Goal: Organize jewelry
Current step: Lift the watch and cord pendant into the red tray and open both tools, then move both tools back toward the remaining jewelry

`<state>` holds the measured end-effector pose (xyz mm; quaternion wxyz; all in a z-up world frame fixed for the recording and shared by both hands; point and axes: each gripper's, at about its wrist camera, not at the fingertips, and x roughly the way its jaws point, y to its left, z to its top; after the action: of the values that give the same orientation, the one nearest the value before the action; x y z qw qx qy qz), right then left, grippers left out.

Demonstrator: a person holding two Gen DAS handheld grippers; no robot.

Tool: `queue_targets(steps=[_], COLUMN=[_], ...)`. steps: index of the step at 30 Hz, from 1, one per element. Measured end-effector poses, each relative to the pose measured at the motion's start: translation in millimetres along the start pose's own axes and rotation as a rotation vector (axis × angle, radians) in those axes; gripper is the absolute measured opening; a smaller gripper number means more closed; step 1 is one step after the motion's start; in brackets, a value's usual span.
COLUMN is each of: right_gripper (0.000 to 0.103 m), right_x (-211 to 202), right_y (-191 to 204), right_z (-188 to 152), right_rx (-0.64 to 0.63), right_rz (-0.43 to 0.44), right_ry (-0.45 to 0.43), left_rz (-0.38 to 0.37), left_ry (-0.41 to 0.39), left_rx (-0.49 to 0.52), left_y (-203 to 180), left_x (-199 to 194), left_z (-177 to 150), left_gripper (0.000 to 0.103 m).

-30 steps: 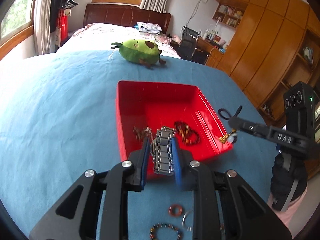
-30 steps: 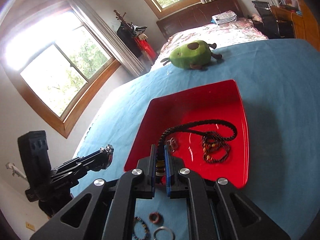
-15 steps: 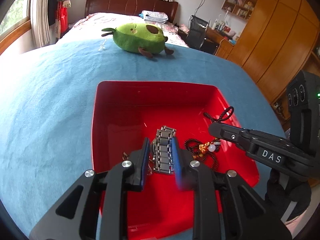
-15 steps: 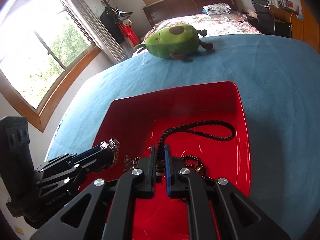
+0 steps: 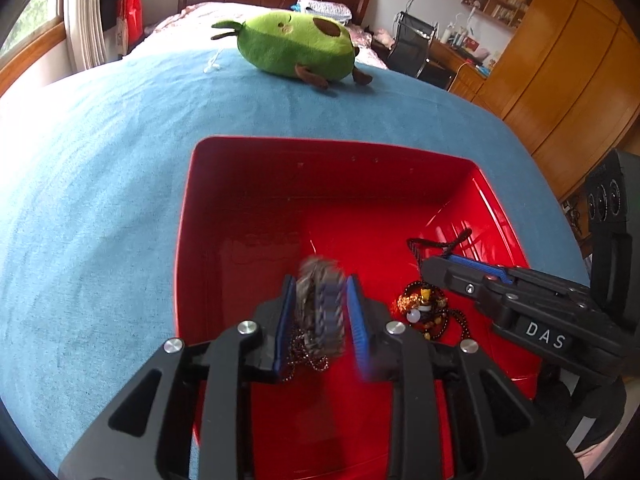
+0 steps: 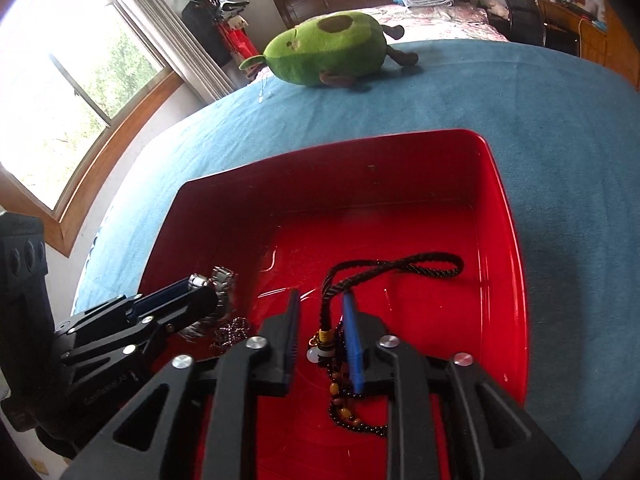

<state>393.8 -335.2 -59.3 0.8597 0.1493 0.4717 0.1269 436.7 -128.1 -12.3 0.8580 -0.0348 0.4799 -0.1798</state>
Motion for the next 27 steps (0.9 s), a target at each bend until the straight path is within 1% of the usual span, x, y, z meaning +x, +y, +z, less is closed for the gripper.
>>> queue_targets(steps=[2,5,9,12,15,18,21,27], right_gripper=[0.023,0.024,0.024,0.025,0.025,0.025,0.025,0.025], right_x=[-2,-2,-7,-16,-29,-40,-52,-81], right_y=[0,2,2,2,4,5,9,18], right_z=[-2,-7,-15,-21,-28,-34,-45,-72], right_rx=[0.002,0.008,0.019,0.017,0.015,0.012,-0.002,-0.037], right_rz=[-0.003,-0.022,-0.033,-0.031,-0.023,-0.019,-0.018,-0.011], right_ry=[0.006,0.035,0.044,0.036,0.020,0.000,-0.015,-0.044], left_rz=[0.008,0.002,0.016,0.033,0.048,0.060,0.069,0.092], left_ry=[-0.015,-0.028,-0.030,-0.030,-0.034,-0.047,-0.057,-0.066], left_rx=[0.004,0.000,0.004,0.005,0.014,0.017,0.015,0.055], left_y=[0,1,2,1,-1,-1,0,-3], left_x=[-5,-15,-25,-33,-41,-53,-68,-96], left_z=[0,-2,-7,-11,-15,-23,-34,-71], left_gripper=[0.026,0.027,0.029,0.032,0.040,0.040,0.040,0.040])
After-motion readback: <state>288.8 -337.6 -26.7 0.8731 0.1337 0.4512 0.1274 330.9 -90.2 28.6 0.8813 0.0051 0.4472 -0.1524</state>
